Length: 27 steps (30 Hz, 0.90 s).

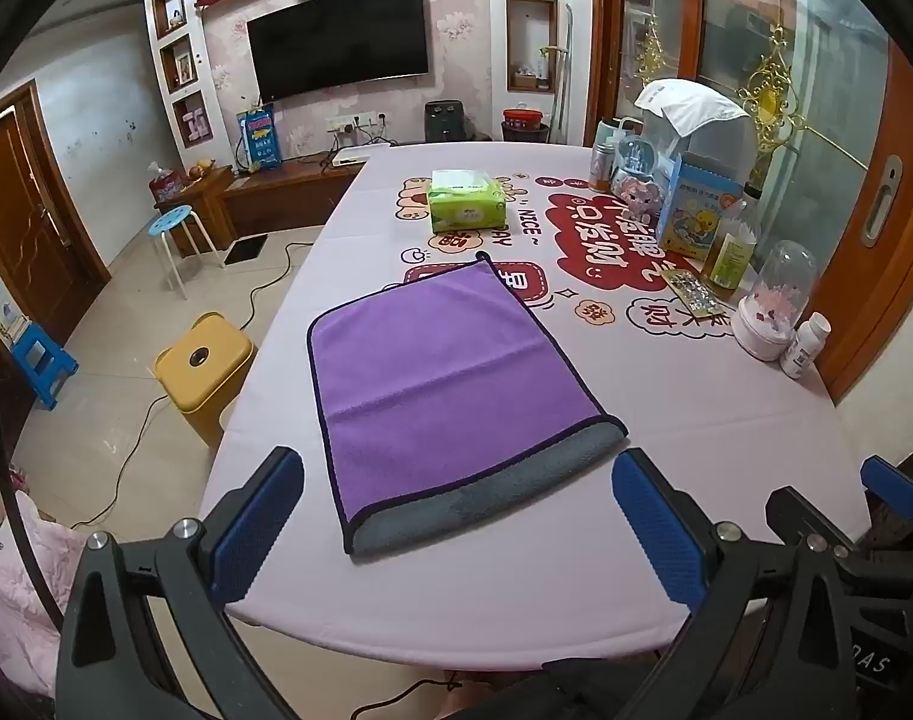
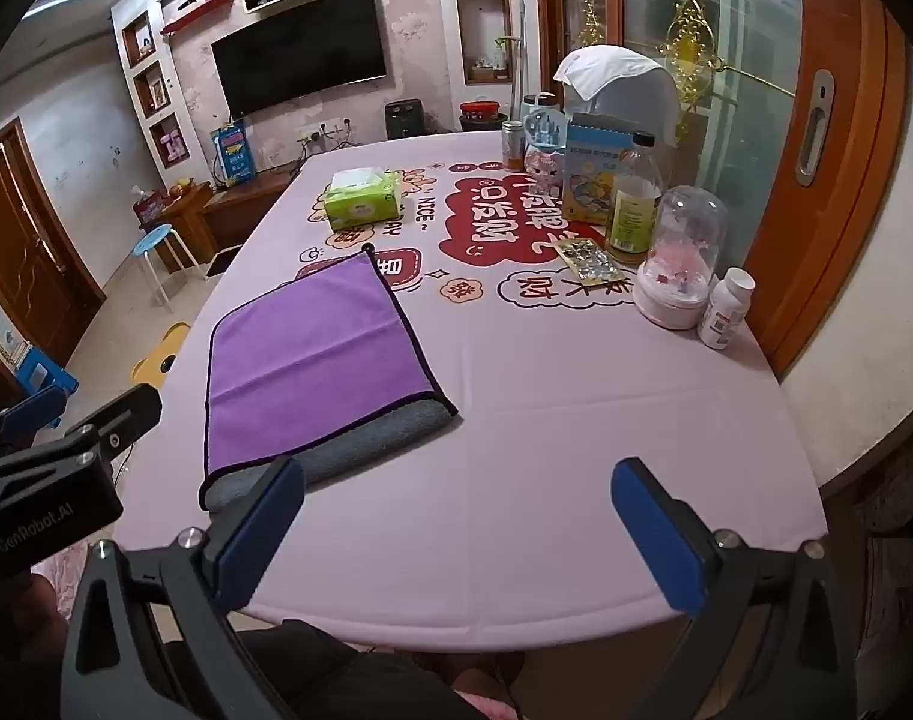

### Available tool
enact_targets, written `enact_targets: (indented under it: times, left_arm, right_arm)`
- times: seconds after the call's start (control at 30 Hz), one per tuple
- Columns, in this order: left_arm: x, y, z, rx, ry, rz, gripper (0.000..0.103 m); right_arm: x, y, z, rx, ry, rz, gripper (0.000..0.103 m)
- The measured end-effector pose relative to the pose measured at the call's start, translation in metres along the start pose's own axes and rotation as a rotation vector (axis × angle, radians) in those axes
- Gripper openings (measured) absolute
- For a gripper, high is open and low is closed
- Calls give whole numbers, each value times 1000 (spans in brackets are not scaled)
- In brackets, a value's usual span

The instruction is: Fold towel

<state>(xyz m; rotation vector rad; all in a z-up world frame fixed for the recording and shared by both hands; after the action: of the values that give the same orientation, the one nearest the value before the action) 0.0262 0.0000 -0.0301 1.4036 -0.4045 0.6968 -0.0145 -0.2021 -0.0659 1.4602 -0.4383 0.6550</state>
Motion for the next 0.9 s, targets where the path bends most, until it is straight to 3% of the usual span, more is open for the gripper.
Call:
enact_targets:
  times: [0.9]
  left_arm:
    - [-2,2,2,7,-6,7,102]
  right_arm:
    - [-3,-2,-3,-3,4,-10,102]
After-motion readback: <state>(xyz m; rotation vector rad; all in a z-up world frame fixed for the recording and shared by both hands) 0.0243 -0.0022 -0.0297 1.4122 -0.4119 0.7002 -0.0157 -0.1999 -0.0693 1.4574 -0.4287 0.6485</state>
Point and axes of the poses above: each gripper's, at about its wrist camera, not at the fingertips, and y roughly against the way its jaws point, z to its right, x to its top, the point moved 4 cm from there along -y, roughly the way its jaws point, and after that the axes turned 14 degrees about y, right-handed, at the moved point
